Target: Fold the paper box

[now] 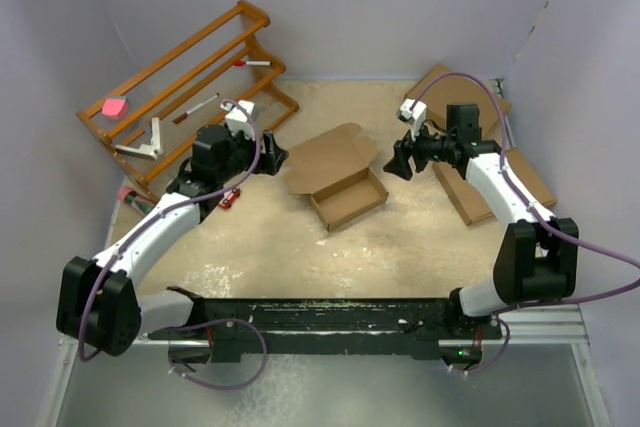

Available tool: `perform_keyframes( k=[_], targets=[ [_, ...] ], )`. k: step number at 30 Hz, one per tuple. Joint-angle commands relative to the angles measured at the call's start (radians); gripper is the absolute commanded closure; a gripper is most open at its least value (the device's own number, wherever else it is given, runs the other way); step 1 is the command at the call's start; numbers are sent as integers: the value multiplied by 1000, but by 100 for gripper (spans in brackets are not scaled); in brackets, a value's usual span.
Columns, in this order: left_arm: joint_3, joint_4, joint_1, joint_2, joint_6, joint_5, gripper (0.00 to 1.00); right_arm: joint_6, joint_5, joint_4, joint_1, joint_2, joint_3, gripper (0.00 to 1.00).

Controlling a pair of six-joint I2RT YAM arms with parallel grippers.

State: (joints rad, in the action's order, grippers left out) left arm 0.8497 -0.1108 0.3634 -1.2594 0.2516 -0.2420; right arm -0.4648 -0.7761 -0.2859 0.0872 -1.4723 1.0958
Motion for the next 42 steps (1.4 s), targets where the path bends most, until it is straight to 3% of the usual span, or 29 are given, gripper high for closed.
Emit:
perform_keyframes(
  k=[1, 5, 12, 21, 35, 42],
  targets=[
    [-67, 208, -31, 56, 148, 149, 23, -12, -37, 2, -10, 28, 6, 30],
    [-77, 348, -37, 82, 179, 232, 23, -13, -42, 1, -12, 28, 5, 29],
    [78, 631, -65, -74, -2, 449, 23, -17, -40, 1, -13, 26, 6, 29],
    [250, 689, -170, -312, -130, 274, 24, -21, -41, -5, -19, 36, 7, 29],
    [273, 711, -246, -446, -176, 118, 25, -22, -51, -9, -26, 40, 7, 28],
    [278, 710, -276, -465, -171, 116, 26, -21, -60, -8, -30, 46, 7, 27]
  ],
)
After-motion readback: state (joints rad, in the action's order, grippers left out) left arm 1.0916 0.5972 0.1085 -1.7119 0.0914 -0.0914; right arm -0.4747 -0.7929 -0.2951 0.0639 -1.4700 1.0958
